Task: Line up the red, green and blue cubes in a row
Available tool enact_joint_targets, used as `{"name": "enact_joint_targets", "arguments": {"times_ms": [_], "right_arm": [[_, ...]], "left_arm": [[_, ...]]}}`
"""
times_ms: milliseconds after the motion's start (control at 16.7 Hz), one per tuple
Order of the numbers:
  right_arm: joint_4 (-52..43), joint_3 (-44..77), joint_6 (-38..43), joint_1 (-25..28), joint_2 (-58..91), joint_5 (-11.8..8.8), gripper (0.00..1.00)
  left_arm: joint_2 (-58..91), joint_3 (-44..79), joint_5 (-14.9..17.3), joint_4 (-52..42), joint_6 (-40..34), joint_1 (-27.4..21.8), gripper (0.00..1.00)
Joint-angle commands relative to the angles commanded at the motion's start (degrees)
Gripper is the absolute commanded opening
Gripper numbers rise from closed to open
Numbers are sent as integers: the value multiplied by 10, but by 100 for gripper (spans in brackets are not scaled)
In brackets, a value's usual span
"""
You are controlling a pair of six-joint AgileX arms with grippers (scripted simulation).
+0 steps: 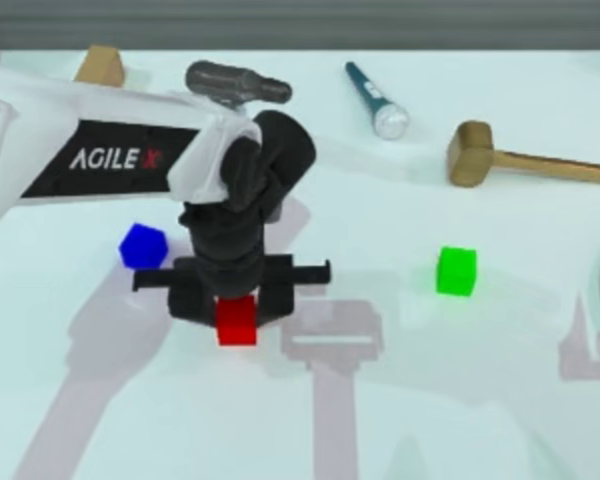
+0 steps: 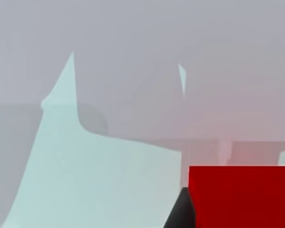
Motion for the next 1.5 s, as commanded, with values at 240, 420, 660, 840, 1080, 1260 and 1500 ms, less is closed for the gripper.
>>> {"name": "enact_joint_targets", "arguments": {"times_ms": [240,420,660,840,1080,1260,1500], "right_arm": [[0,0,0,0,0,0,100],[0,0,0,0,0,0,100],[0,0,0,0,0,0,100],[0,0,0,0,0,0,100],[0,0,0,0,0,0,100],[0,0,0,0,0,0,100],[0,0,0,0,0,0,100]], "left_arm": [[0,0,0,0,0,0,38],[0,0,0,0,0,0,60],[0,0,0,0,0,0,90],[0,0,0,0,0,0,100],[0,0,0,0,0,0,100],[0,0,0,0,0,1,100],[-17,27,0,-42,-3,3,100]]}}
